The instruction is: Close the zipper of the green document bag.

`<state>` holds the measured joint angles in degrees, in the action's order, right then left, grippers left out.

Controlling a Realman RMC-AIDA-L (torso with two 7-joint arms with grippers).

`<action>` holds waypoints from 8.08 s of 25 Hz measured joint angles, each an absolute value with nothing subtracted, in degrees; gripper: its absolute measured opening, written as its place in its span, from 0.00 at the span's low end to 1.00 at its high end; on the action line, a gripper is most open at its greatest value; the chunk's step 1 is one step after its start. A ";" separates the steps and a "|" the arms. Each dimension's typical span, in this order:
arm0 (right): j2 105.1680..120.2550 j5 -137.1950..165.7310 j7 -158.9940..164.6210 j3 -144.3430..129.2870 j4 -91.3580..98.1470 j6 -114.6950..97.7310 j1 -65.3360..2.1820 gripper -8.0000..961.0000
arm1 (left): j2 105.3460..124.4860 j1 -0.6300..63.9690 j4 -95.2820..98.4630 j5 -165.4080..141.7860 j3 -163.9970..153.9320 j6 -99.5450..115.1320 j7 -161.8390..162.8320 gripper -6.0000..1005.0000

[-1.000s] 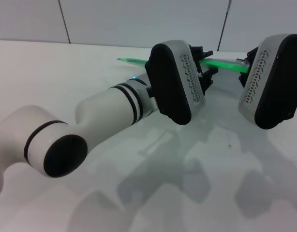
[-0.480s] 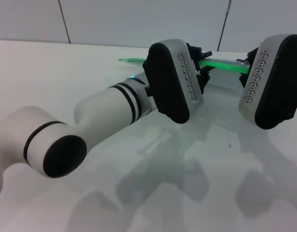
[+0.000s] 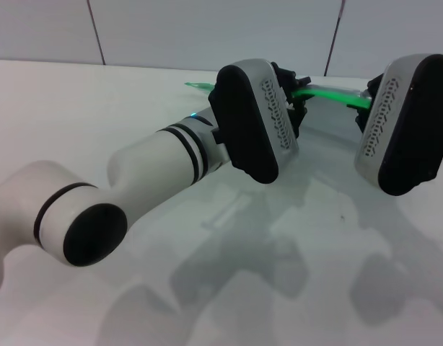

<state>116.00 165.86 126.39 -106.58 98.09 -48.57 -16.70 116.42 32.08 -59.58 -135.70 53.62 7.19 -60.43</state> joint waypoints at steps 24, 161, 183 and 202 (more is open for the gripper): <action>115.76 165.85 125.75 -106.87 101.84 -48.25 -13.77 0.06 | 116.45 31.96 -55.06 -135.10 55.54 10.38 -59.92 0.11; 115.76 165.85 123.31 -107.23 105.87 -48.35 -10.41 0.06 | 116.53 33.04 -44.85 -130.77 56.54 20.69 -63.59 0.09; 116.19 165.88 125.64 -101.57 105.46 -43.78 -7.60 0.08 | 116.54 32.68 -42.59 -127.39 61.16 23.29 -63.57 0.07; 116.27 164.71 146.68 -103.07 103.17 -6.63 2.57 0.44 | 116.66 26.38 -47.73 -123.18 58.92 46.10 -41.03 0.46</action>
